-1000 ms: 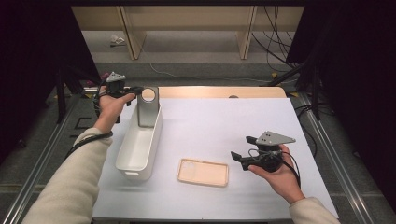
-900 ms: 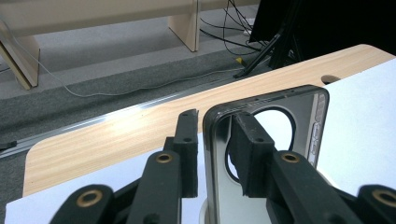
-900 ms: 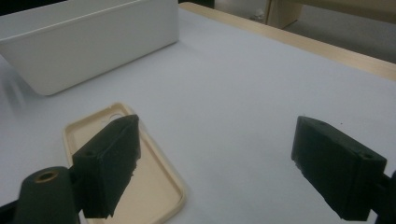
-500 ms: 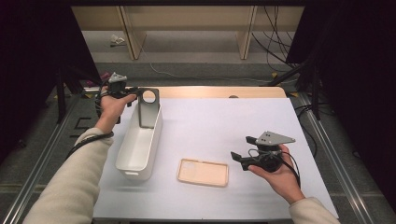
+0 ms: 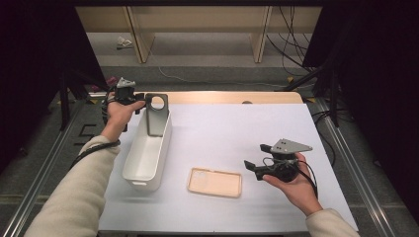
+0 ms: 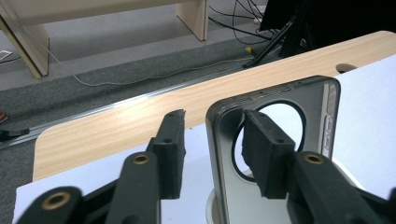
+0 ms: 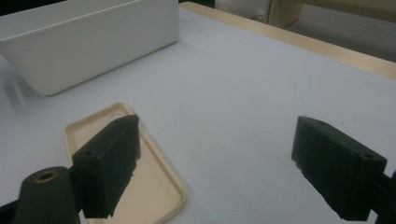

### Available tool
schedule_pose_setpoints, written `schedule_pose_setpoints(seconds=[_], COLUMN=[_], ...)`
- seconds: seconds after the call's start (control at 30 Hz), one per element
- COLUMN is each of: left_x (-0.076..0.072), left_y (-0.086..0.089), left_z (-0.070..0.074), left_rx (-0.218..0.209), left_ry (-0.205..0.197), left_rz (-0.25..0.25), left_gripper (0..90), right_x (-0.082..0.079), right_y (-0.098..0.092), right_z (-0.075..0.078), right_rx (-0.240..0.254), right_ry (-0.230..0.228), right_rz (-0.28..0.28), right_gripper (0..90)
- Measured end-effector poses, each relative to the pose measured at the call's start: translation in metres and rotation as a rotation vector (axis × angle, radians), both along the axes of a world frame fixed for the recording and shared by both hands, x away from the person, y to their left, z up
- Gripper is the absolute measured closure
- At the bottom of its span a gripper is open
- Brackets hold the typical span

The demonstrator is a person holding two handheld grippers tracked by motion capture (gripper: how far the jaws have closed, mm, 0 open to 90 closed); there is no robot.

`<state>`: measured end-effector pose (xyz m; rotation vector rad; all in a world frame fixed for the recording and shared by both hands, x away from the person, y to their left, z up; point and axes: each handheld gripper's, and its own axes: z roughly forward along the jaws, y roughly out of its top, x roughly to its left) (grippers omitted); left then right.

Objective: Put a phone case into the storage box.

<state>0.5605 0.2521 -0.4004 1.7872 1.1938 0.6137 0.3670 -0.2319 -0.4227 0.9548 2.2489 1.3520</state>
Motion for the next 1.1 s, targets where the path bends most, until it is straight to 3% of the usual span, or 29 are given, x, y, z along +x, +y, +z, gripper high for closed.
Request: schedule_pose_setpoints(seconds=[0.17, 0.37, 0.63, 0.87, 1.07, 1.1], left_x=[-0.003, -0.014, -0.053, -0.096, -0.136, -0.144], left_y=[-0.001, 0.0, 0.001, -0.006, -0.018, -0.021], left_z=[0.003, 0.008, 0.014, 0.013, 0.002, -0.001], left_rx=[-0.016, -0.019, -0.05, -0.056, -0.123, -0.118], left_ry=[0.023, 0.046, 0.043, -0.004, -0.013, -0.015], left_rz=[0.031, 0.068, 0.031, -0.006, -0.045, -0.05], left_gripper=[43.4, 17.1, 2.1, 0.0, 0.1, 0.3], right_x=[0.0, 0.0, 0.002, 0.004, 0.006, 0.007], right_y=[0.0, 0.0, 0.001, 0.002, 0.005, 0.005], right_z=[0.0, 0.0, -0.002, -0.001, -0.001, -0.001], right_rx=[-0.002, -0.004, -0.012, -0.016, -0.019, -0.02], right_ry=[-0.001, 0.002, 0.009, 0.015, 0.015, 0.015], right_rz=[0.001, -0.001, -0.002, -0.006, -0.005, -0.002], right_gripper=[16.3, 16.3, 16.2, 16.2, 16.2, 16.2])
